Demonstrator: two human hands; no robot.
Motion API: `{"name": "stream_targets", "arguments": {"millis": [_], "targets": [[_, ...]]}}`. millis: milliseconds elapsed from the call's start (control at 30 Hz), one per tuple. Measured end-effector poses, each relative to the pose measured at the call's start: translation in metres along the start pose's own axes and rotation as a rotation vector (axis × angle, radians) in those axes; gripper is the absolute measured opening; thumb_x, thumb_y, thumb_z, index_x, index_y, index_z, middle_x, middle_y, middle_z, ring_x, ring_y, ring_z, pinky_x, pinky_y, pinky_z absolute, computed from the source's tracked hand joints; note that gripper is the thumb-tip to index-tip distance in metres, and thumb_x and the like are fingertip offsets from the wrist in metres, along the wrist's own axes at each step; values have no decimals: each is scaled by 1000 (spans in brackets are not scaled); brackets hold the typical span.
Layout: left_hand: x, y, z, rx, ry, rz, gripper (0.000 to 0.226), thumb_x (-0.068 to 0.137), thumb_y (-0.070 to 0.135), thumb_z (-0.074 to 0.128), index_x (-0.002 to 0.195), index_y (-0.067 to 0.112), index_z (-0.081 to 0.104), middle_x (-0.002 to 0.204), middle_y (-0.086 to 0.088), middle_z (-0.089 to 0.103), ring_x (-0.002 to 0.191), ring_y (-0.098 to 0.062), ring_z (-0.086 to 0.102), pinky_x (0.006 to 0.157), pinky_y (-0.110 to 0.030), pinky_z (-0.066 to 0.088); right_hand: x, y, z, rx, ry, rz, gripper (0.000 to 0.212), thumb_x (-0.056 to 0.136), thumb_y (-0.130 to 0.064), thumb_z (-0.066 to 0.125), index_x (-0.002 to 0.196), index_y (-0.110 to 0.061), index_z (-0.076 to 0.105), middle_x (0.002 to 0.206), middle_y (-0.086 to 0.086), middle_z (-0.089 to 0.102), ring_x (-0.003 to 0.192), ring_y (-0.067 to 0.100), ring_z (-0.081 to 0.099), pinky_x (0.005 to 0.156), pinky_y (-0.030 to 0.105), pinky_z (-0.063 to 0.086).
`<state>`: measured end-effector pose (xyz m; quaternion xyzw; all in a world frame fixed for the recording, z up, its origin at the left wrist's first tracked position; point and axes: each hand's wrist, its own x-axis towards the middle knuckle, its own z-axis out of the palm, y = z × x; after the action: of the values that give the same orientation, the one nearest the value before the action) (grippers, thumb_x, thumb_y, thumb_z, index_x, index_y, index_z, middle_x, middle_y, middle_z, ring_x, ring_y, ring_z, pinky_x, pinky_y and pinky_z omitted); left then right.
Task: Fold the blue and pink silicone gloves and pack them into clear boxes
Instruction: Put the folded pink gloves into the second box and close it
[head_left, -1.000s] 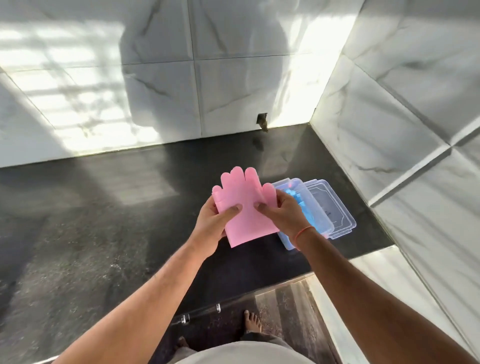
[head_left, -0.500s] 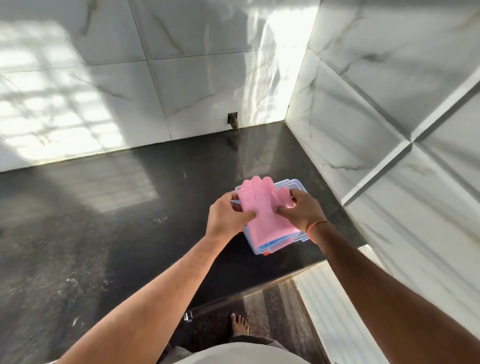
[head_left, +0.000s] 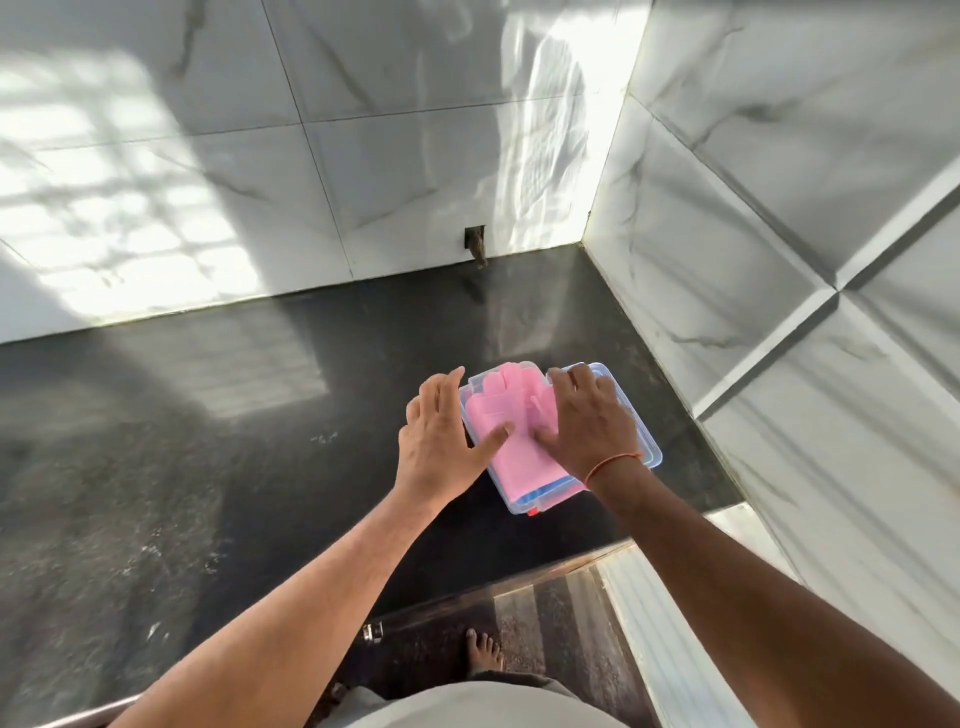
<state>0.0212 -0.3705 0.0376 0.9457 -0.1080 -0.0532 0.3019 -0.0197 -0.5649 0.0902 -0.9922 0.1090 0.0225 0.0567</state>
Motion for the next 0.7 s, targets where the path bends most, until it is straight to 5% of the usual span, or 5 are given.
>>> {"name": "stream_targets", "arguments": {"millis": [133,233,367,700], "targets": [[11,4,-15,130,26,493,57,102,36,61,157,33,44,160,11,42,150,-22,39,120,-54,40,-14,2,-10,143,79,-88,53,97,-42,70,143,-18,58,137,5,60,122,31,61,108,45,52],[34,20,-25,267,-230,755,61,95,0,59,149,28,60,162,8,49,153,-22,41,129,-41,34,-29,-5,-9,158,-33,-76,53,96,-46,73,140,-19,61,133,6,63,113,31,68,101,45,58],[59,39,-28,430,-571,682,74,91,-7,51,153,30,59,164,14,45,158,-19,35,128,-37,35,-36,-12,2,129,-138,-29,68,95,-50,72,153,-24,48,134,6,63,113,30,68,102,42,54],[81,47,-1,630,-740,549,78,98,11,63,164,47,43,174,17,28,161,-21,32,113,-49,53,-13,-18,32,-30,-269,-49,67,91,-39,80,148,-15,55,150,6,55,119,29,69,105,41,55]]}}
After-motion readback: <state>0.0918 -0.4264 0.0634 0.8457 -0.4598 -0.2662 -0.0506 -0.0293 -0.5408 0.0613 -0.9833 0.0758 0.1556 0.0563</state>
